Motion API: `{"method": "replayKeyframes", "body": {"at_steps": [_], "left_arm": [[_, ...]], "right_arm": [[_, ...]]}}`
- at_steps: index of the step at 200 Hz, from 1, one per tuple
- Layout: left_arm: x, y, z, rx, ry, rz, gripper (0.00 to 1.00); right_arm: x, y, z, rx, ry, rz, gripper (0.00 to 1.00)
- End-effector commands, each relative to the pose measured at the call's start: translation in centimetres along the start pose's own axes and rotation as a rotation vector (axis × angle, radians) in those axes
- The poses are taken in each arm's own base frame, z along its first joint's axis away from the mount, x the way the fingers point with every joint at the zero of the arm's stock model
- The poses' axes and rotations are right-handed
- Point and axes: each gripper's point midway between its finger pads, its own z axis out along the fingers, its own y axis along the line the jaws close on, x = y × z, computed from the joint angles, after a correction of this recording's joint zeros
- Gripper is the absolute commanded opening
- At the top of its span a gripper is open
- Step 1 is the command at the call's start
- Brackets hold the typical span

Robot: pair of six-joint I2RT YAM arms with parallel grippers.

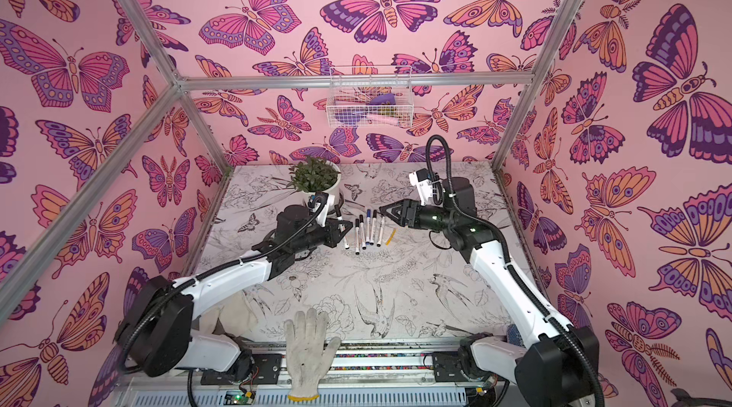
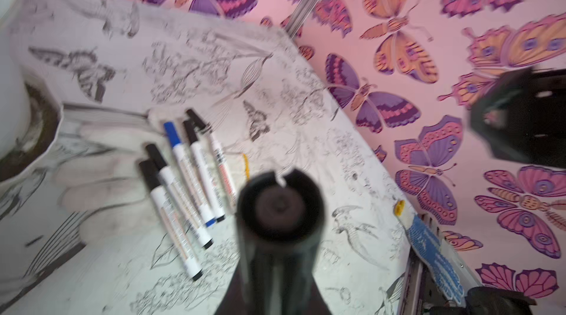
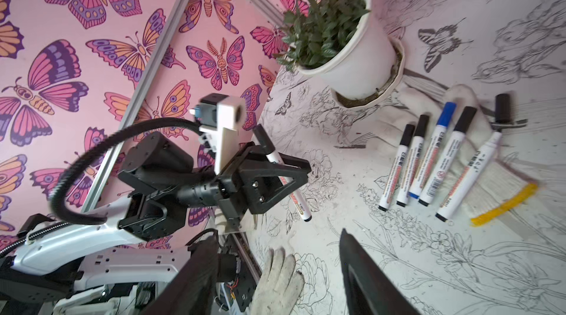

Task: Insert pens into pen caps
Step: Place the pen at the center of the table.

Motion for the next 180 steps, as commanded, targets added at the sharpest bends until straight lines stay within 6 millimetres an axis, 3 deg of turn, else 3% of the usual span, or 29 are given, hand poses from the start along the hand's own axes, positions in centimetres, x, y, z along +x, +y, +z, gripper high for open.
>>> {"method": "replayKeyframes", "body": {"at_steps": [1,28,58,70,78,101,112,129,161,180], "left_arm": [[4.4,4.5,1.9,-0.135,0.196,-0.043,0.00],[6.5,8.1,3.7,-0.259,0.320,-0.045,0.00],[7.0,9.9,5.7,-0.299,0.367,-0.034,0.07],[6.5,10.4,6.4,-0.305,0.363,-0.044,0.14],[6.3,10.9,6.7,-0.315,0.365,-0.057,0.29],[5.7,11.7,7.5,-0.320,0.362,-0.074,0.50],[5.4,11.7,7.8,-0.314,0.365,-0.067,0.58],[4.5,11.4,7.7,-0.306,0.353,-0.064,0.61],[1.1,8.7,5.5,-0.285,0.265,-0.033,0.64],[0.5,6.4,4.9,-0.272,0.270,-0.006,0.64]], "right_arm": [[0.4,-1.4,-0.3,0.073,-0.005,0.031,0.63],[0.3,-4.3,0.0,0.207,-0.014,0.046,0.61],[0.9,-10.3,2.3,0.385,0.058,0.075,0.57],[0.9,-12.8,3.4,0.464,0.089,0.080,0.56],[0.8,-14.0,4.3,0.498,0.117,0.060,0.55],[0.9,-17.3,7.4,0.593,0.202,0.019,0.54],[0.6,-18.6,8.8,0.606,0.220,0.034,0.52],[0.4,-20.2,10.7,0.619,0.239,0.027,0.50],[0.3,-22.0,13.7,0.661,0.312,-0.043,0.46],[-0.2,-22.8,14.5,0.699,0.339,-0.062,0.44]]}}
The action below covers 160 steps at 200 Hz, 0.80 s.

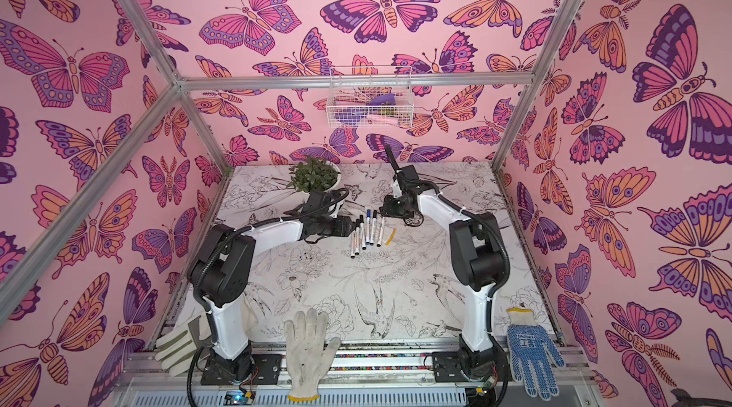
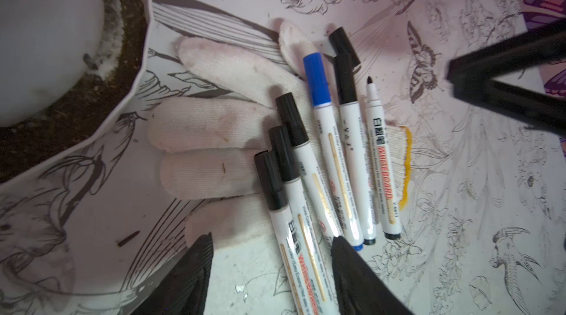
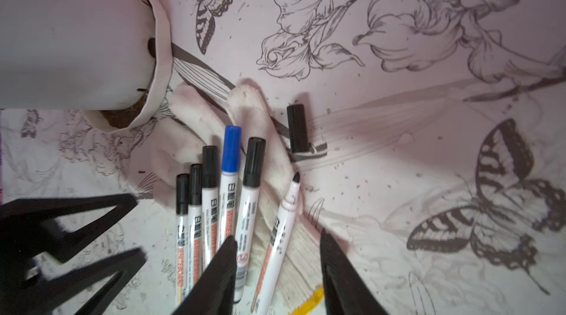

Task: Insert pens into pen caps
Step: Place the pen at the center of the table, then pick up a pen from the center of the table.

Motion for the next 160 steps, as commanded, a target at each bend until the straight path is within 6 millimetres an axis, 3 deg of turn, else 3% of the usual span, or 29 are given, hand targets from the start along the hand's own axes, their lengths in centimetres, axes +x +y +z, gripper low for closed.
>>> {"method": "replayKeyframes", "body": {"at_steps": [1,28,63,100,160], "left_arm": [[-1.3,-2.6,-3.1,0.011,-0.038,0.041,0.64],[0.2,-7.2,-1.8,0.031,0.029,0.122,0.60],[1.9,-11.6,2.1,0.060,0.089,0.184,0.59],[2.0,-11.3,5.3,-0.043,0.075,0.197,0.58],[1.3,-9.6,6.7,-0.164,0.041,0.247,0.56]], "right_arm": [[-0.5,-0.2,0.4,0.074,0.030,-0.074,0.44],[-1.6,-0.7,-0.2,0.105,0.014,-0.047,0.42],[-2.2,-4.5,-3.1,0.185,-0.011,0.058,0.40],[-1.6,-7.9,-5.9,0.155,-0.045,0.197,0.37],[-0.1,-7.0,-7.0,0.071,-0.047,0.206,0.34]]}}
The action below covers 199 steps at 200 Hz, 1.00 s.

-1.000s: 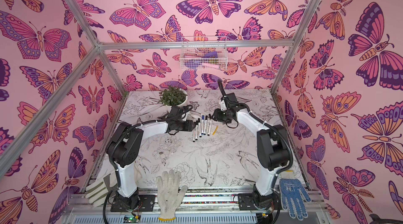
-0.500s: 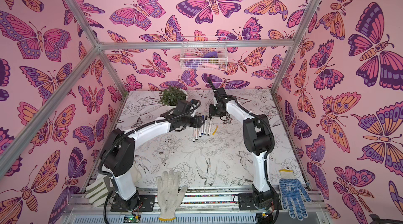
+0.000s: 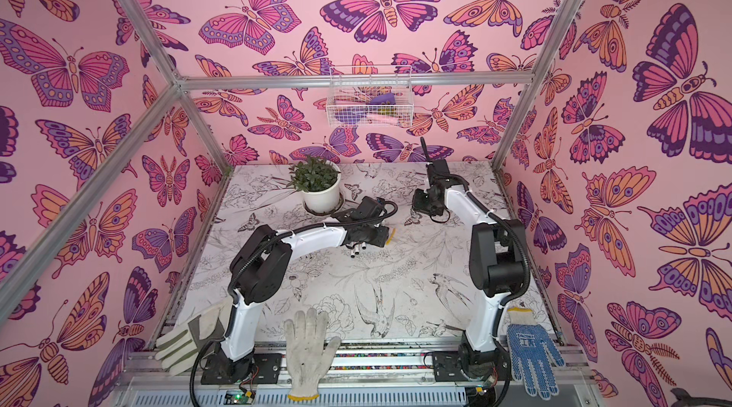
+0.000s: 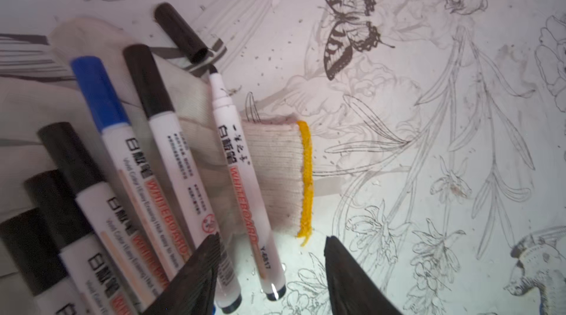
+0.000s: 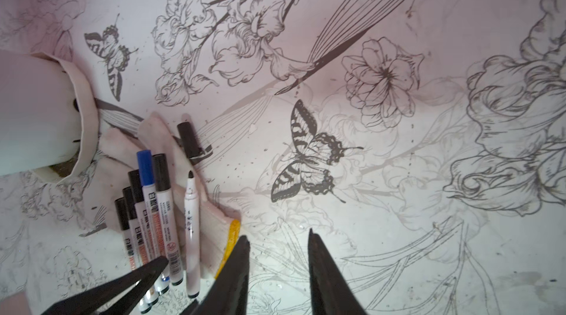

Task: Insert pens into pen caps
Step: Pick up a pen from the center of the table.

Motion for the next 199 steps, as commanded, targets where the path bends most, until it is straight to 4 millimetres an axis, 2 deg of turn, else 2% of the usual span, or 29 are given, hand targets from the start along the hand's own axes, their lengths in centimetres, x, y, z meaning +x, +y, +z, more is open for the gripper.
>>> {"method": "replayKeyframes", "body": {"at_steps": [1,32,66,113,158,199], "left_arm": [[-0.6,0.6,0.4,-0.061,-0.010,0.024,0.56],[0.4,-0.3,1.5,-0.025,0.028,0.024,0.52],[1.3,0.2,2.1,-0.046,0.060,0.020,0.51],[2.5,-0.3,4.0,-0.014,0.113,0.031,0.49],[3.4,0.2,4.6,-0.035,0.150,0.021,0.22],[1.6,-0.9,3.3,0.004,0.109,0.016,0.03]], "right_arm": [[0.4,1.3,-0.6,-0.055,0.001,-0.006,0.34],[0.5,1.5,-0.7,-0.066,0.001,-0.002,0.33],[0.1,1.5,-1.1,-0.075,-0.011,0.010,0.31],[-0.5,1.6,-2.3,-0.092,-0.040,0.013,0.31],[-0.9,2.2,-3.4,-0.116,-0.074,0.011,0.30],[-0.7,2.7,-3.6,-0.149,-0.070,0.007,0.30]]}}
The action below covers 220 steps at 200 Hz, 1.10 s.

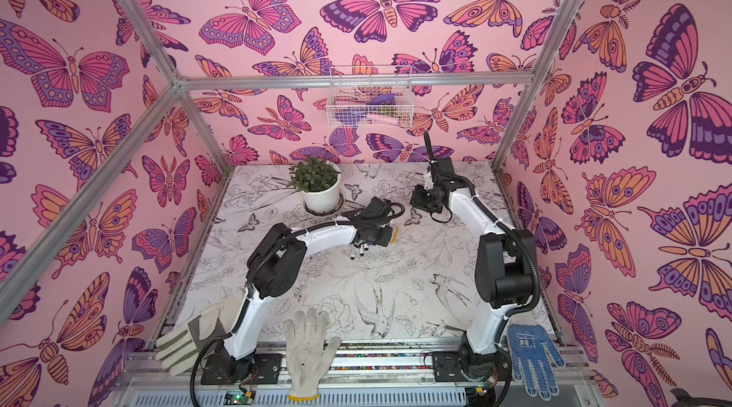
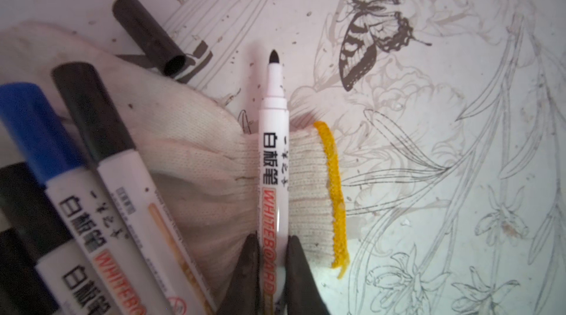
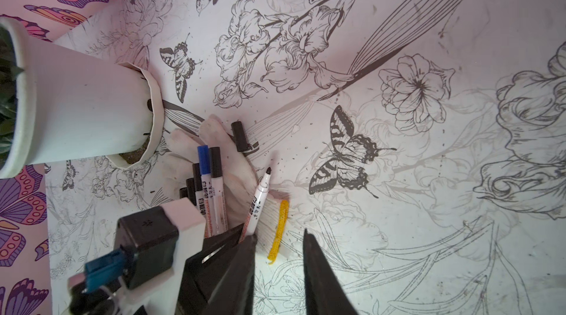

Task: Insert pens into pen caps
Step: Pick up a pen from the center of the table, then pick up the pen cap from the top-center of the table.

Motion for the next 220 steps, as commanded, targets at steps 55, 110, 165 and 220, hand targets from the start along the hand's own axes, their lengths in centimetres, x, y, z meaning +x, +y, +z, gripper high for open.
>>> {"method": "replayKeyframes", "body": {"at_steps": [55,110,165,220], "left_arm": [[-5.7,-3.2,-9.9,0.156,-0.225,0.023,0.00],[-2.2,7.9,-17.6,0.006,-0.342,-0.288,0.00],[1.7,12.4,-21.0,-0.097,-0.394,-0.419,0.00],[1.1,12.3,-21.8,-0.076,-0.410,-0.420,0.00]], "right_arm": [[-0.8,1.6,1.1,-0.061,0.001,-0.006,0.32],[0.0,4.1,6.4,0.021,0.099,-0.166,0.42],[1.1,5.1,12.0,0.138,0.212,-0.326,0.41],[2.3,4.0,14.8,0.254,0.246,-0.424,0.40]]}}
